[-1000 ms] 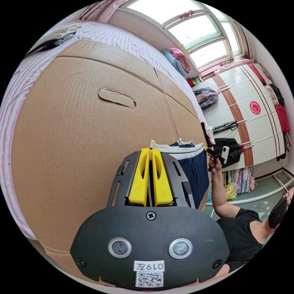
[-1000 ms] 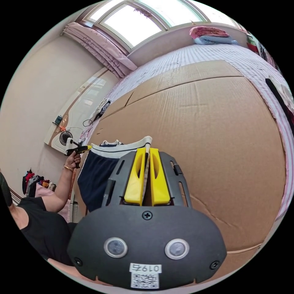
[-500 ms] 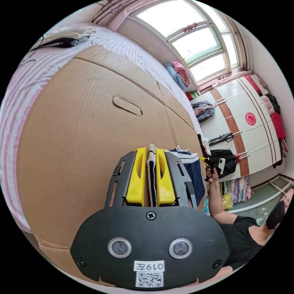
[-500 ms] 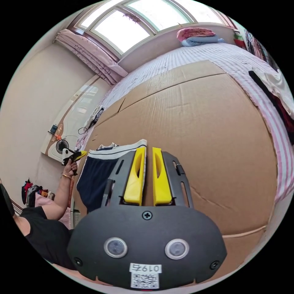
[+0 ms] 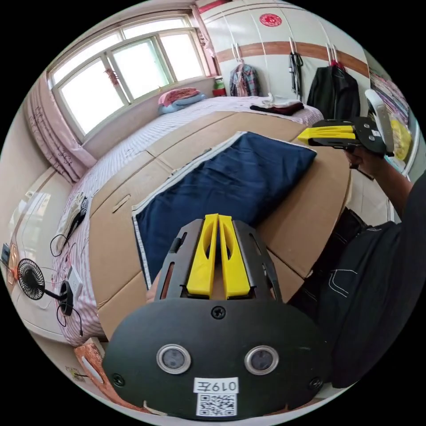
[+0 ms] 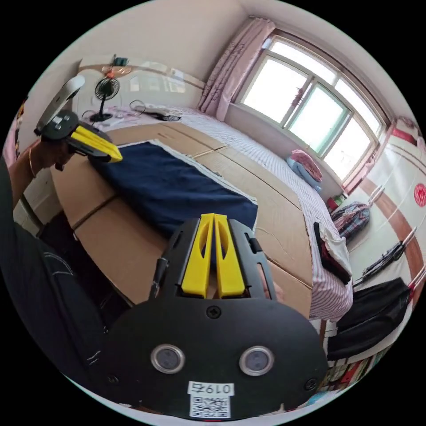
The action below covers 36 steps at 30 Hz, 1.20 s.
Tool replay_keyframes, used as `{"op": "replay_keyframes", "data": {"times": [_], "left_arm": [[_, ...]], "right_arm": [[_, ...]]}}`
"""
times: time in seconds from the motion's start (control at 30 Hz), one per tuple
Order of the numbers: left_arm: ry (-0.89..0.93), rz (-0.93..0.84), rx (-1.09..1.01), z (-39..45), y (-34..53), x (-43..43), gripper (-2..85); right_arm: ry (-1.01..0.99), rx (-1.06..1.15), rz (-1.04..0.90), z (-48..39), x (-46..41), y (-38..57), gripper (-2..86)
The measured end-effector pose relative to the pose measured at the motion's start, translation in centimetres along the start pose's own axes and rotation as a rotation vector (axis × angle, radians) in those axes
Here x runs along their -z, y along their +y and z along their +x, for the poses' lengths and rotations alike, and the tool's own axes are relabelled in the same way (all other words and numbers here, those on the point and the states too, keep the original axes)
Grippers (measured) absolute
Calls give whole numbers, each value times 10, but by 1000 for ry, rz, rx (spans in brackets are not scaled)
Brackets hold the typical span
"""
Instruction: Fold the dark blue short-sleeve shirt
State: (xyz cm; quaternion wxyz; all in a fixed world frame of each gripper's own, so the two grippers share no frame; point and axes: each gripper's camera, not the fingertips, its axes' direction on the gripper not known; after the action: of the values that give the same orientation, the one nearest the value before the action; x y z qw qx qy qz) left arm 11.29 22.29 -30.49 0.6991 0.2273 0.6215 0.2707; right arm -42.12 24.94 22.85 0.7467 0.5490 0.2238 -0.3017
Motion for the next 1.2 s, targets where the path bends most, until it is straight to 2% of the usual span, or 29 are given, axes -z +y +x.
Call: {"op": "replay_keyframes", "data": {"times": [0.1,0.17,0.33,0.57,0.7,0.87,1.03,1.2], "left_arm": [[-44,-43,-119,70,4,-17,96],[-164,2,-210,121,10,-27,123],[-313,32,-492,208,18,-60,136],[-254,-1,-699,266,29,-105,120],[-180,-34,-716,280,34,-119,95],[-77,-92,-634,289,36,-138,65],[32,-101,-545,282,39,-151,57],[2,-74,-543,291,52,-157,56]], "right_arm": [[42,203,-58,-71,3,-14,85],[61,316,-74,-111,3,-23,92],[150,541,-161,-167,-2,-33,94],[258,765,-247,-223,0,-32,77],[311,832,-246,-250,5,-32,39],[329,880,-206,-277,29,-30,3],[429,912,-171,-311,32,-21,13],[423,806,-243,-315,42,-17,72]]}}
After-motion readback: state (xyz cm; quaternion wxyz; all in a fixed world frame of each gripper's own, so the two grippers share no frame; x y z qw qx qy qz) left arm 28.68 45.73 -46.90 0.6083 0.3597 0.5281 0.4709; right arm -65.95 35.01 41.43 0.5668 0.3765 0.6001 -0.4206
